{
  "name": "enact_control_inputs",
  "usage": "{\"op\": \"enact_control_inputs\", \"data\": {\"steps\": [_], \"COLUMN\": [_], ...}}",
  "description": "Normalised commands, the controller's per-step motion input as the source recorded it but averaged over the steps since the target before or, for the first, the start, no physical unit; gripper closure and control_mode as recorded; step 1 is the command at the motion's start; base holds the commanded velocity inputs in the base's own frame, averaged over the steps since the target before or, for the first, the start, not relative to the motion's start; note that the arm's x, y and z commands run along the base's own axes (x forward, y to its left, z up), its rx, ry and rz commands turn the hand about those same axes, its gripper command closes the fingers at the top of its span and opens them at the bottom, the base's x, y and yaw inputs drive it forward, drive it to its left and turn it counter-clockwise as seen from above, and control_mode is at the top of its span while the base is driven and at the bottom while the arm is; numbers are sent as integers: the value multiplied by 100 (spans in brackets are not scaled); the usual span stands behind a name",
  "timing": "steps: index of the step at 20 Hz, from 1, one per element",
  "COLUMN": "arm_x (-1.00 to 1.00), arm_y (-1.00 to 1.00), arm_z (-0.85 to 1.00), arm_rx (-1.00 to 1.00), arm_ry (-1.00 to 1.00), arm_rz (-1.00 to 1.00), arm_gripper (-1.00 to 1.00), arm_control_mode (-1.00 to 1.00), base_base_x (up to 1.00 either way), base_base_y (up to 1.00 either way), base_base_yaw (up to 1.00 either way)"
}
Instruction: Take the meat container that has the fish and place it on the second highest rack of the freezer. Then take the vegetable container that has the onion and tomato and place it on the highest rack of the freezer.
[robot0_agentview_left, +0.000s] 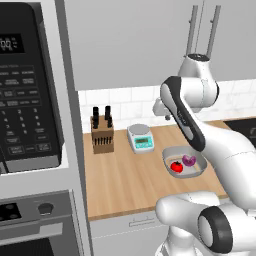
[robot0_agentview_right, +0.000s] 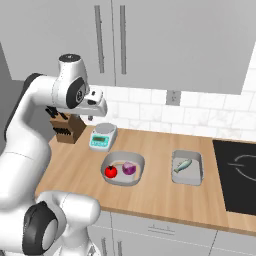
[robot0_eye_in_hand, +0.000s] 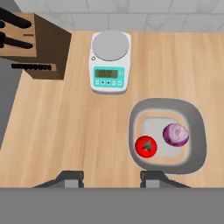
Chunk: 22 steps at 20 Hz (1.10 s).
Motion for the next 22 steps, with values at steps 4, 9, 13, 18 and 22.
{"op": "enact_control_inputs", "data": {"steps": [4,9,13,18,22], "arm_x": [-16,-46,-24,-27,-21], "arm_y": [-24,-73,-66,-80,-96], "arm_z": [0,-13,-25,-27,-20], "arm_rx": [7,13,5,5,8], "arm_ry": [-2,-4,2,1,0], "arm_rz": [0,-1,-8,-12,-17], "arm_gripper": [-100,-100,-100,-100,-100], "arm_control_mode": [-100,-100,-100,-100,-100], "base_base_x": [0,0,0,0,0], "base_base_y": [0,0,0,0,0], "base_base_yaw": [0,0,0,0,0]}}
